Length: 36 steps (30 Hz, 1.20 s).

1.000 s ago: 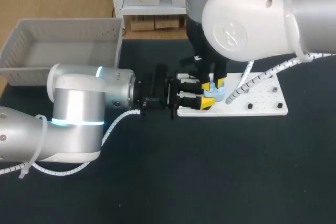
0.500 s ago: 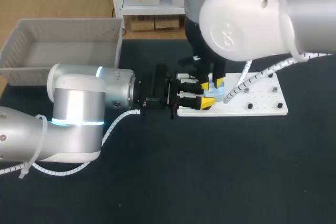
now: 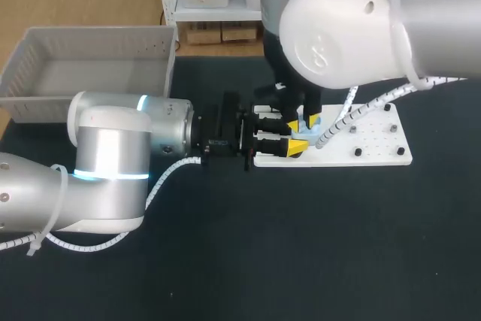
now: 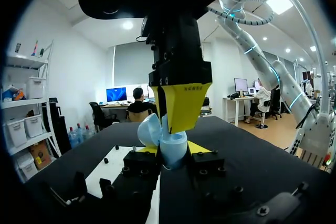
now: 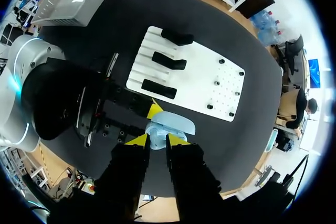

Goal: Pick up each earbud case from the left stands, insert the matching earbuds, close the lid, and place the case in the box.

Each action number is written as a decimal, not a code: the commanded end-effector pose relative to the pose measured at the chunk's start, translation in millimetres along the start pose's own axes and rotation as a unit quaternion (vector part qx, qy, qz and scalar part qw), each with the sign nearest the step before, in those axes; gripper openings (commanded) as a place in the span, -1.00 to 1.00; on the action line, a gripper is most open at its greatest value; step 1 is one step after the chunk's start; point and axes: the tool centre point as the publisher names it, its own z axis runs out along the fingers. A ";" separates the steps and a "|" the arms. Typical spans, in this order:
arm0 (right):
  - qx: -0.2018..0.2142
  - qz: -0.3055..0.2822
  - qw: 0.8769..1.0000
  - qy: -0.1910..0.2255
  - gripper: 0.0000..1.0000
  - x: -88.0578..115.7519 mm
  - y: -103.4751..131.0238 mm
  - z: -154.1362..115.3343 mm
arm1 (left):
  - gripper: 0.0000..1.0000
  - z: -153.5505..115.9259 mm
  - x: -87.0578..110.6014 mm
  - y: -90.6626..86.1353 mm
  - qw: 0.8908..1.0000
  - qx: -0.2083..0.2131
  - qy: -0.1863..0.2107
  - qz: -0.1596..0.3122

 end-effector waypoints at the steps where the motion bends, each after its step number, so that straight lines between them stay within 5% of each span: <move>1: 0.003 0.001 1.000 0.002 -1.00 -2.5 1.5 2.1 | -1.00 0.3 0.4 -2.1 1.000 -0.004 -0.001 0.002; 3: 0.003 0.002 1.000 0.004 -1.00 -2.5 1.4 2.7 | -1.00 0.3 0.4 -2.1 1.000 -0.004 -0.001 0.002; 4: 0.002 0.002 1.000 0.004 -0.69 -2.4 1.4 2.8 | -1.00 0.3 0.4 -2.1 1.000 -0.004 -0.001 0.002; 5: 0.002 0.003 1.000 0.004 -0.23 -1.7 1.2 2.4 | -1.00 0.3 0.4 -2.1 1.000 -0.004 -0.001 0.002; 6: 0.001 0.004 1.000 0.003 0.72 -0.7 1.3 1.0 | -1.00 0.3 0.4 -2.1 1.000 -0.004 -0.001 0.002; 7: 0.000 0.003 1.000 0.002 1.00 0.3 1.7 -0.9 | -1.00 0.3 0.4 -2.1 1.000 -0.004 -0.001 0.002; 15: -0.013 -0.006 1.000 -0.021 1.00 15.3 0.1 -26.8 | -1.00 0.3 0.4 -2.1 1.000 -0.004 -0.001 0.002; 20: -0.013 0.047 0.997 -0.060 1.00 5.4 -16.2 -40.5 | -1.00 0.3 0.4 -2.1 1.000 -0.004 -0.001 0.002; 22: -0.012 0.107 0.988 -0.111 1.00 1.1 -26.0 -49.1 | -1.00 0.3 0.4 -2.1 1.000 -0.004 -0.001 0.002; 28: 0.000 0.232 0.956 -0.181 1.00 -14.4 -52.4 -48.7 | -1.00 0.3 0.4 -2.1 1.000 -0.004 -0.001 0.002; 36: 0.003 0.277 0.947 -0.165 1.00 -38.8 -76.2 -25.9 | -1.00 0.3 0.4 -2.1 1.000 -0.004 -0.001 0.002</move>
